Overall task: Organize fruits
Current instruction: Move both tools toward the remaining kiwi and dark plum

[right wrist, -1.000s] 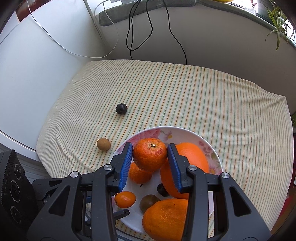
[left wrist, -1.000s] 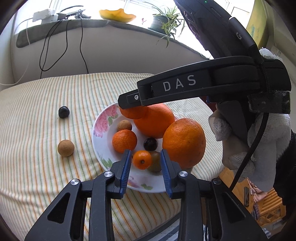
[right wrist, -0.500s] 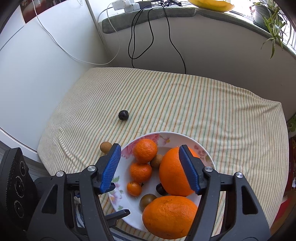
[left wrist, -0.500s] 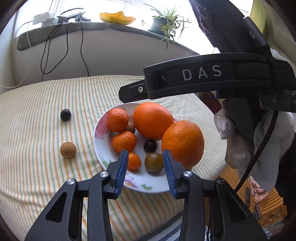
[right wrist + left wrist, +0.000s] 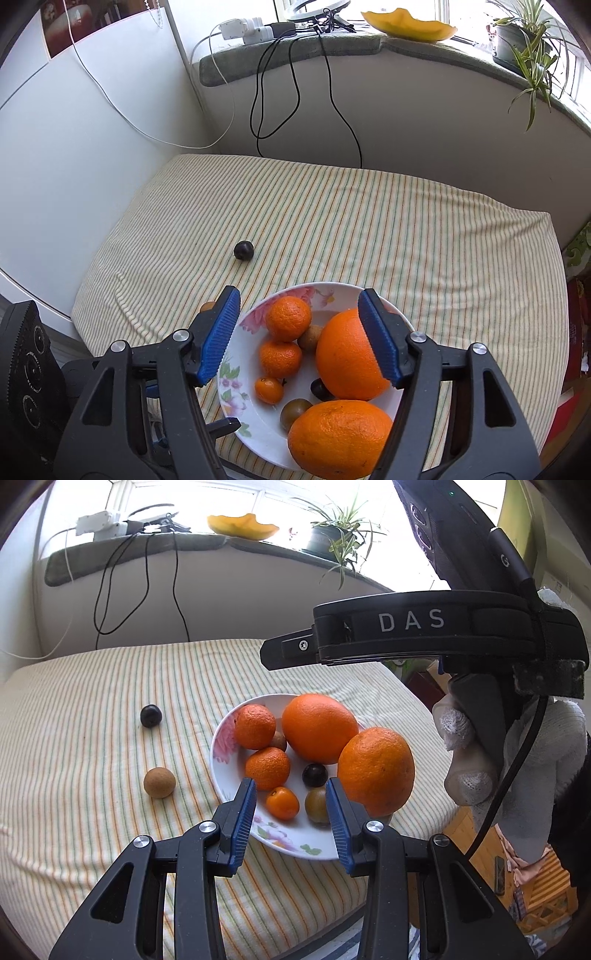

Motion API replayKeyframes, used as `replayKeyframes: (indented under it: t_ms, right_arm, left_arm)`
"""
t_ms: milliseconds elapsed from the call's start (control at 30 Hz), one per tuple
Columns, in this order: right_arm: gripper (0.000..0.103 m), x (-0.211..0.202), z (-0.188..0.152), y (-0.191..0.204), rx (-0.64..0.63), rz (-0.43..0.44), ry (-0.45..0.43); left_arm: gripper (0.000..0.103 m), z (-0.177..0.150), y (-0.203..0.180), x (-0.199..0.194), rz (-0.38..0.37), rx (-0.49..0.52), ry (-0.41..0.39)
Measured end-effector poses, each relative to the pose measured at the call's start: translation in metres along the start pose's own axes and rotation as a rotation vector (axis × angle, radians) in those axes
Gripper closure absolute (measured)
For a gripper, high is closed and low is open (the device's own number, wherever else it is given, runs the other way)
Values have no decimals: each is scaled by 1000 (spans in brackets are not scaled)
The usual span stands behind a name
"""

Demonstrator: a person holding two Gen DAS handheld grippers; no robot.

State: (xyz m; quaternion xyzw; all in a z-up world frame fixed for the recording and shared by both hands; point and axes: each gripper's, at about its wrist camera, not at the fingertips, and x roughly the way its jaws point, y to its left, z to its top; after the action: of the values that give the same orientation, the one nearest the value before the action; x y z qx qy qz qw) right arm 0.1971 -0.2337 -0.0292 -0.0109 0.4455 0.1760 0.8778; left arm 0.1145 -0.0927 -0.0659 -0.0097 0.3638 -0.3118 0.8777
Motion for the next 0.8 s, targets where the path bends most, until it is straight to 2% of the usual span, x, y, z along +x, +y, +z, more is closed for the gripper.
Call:
replayKeyframes:
  t_ms: [300,600,800]
  right_arm:
    - [34,5,11,10,-19,-21,-21]
    - [34,24,24,24,-16,17,53]
    - [34,40,33,33,11,51,90]
  left_arm:
    - [65,-5,28,-15,37,-25,-18]
    - [65,-11,60,-19,88,-63,-16]
    - [66,-12,69,-12,110,-47,-6]
